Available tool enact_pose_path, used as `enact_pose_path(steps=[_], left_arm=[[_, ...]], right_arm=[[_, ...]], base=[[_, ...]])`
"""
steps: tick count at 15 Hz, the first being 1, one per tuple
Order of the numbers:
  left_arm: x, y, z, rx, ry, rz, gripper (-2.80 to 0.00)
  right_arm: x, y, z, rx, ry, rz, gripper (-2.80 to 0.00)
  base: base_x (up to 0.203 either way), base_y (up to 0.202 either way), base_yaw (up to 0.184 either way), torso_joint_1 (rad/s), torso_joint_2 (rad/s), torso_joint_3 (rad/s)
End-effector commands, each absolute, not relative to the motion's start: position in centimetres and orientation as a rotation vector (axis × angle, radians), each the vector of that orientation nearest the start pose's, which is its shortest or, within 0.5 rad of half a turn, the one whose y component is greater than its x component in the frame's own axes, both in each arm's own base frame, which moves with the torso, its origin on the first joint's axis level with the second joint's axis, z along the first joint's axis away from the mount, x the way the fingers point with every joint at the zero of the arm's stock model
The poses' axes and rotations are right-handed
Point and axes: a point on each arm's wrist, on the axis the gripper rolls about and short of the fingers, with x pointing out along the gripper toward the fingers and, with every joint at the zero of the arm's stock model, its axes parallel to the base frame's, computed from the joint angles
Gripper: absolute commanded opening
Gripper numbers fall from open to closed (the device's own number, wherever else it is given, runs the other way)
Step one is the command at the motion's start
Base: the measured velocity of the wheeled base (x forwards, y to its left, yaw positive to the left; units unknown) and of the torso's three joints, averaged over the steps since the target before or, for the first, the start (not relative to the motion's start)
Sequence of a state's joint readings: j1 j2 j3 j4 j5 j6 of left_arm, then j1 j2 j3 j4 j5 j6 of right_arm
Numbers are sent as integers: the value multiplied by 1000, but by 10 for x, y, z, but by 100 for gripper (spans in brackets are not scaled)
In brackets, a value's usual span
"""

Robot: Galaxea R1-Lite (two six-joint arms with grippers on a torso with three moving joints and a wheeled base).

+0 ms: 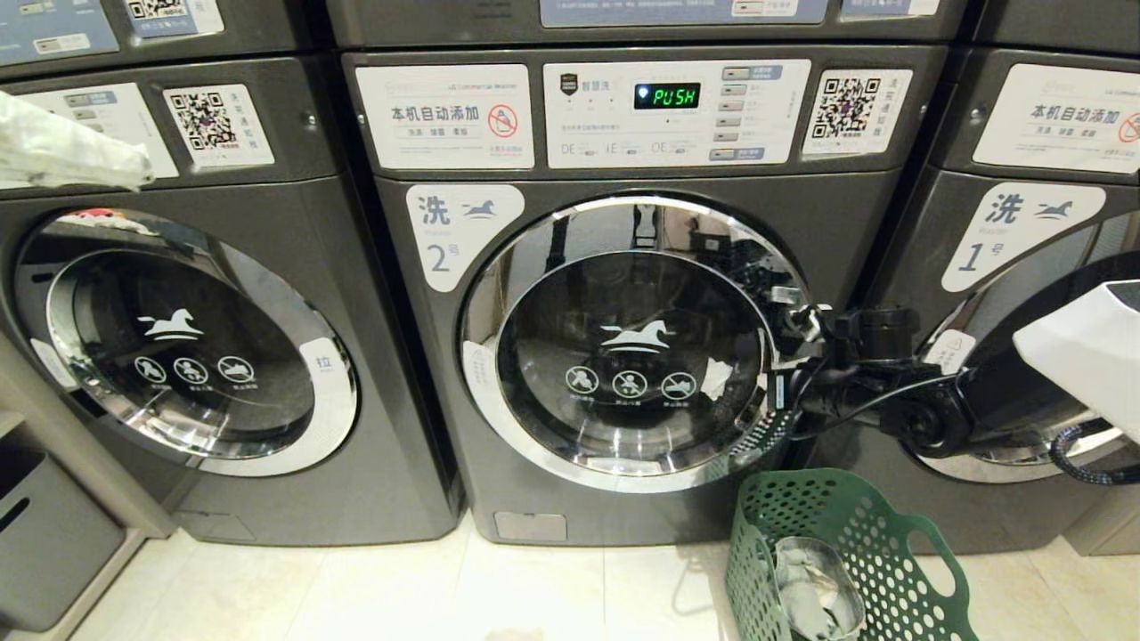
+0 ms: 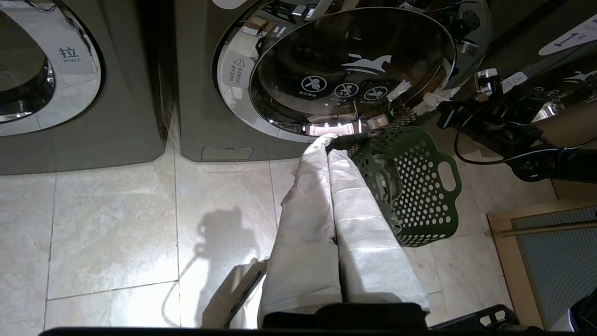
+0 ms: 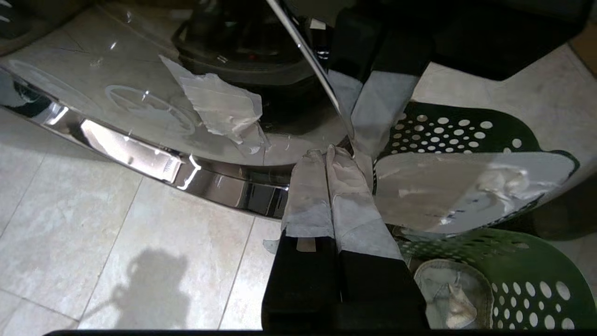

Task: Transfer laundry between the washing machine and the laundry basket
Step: Press the washing machine door tightly with the right hand

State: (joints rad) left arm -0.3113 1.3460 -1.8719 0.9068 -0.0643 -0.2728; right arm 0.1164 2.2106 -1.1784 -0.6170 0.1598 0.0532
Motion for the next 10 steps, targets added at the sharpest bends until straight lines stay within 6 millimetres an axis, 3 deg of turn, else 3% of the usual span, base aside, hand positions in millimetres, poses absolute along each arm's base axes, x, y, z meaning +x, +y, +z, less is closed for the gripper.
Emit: enact_pose_path(steps=[1,6,10], left_arm=[[131,-43,407,-217,425,-296,-280],[118,-38,412,-217,389,-268,-280],[113,-36,409,-214,392,-251,-280]], right_arm=[[442,54,80,58,404,245,-280],[477,50,73,48,334,188,-280],[487,38,70,-13,311,110,-280]], base=[[0,0,0,0,0,0],[0,0,0,0,0,0],[0,0,0,0,0,0]])
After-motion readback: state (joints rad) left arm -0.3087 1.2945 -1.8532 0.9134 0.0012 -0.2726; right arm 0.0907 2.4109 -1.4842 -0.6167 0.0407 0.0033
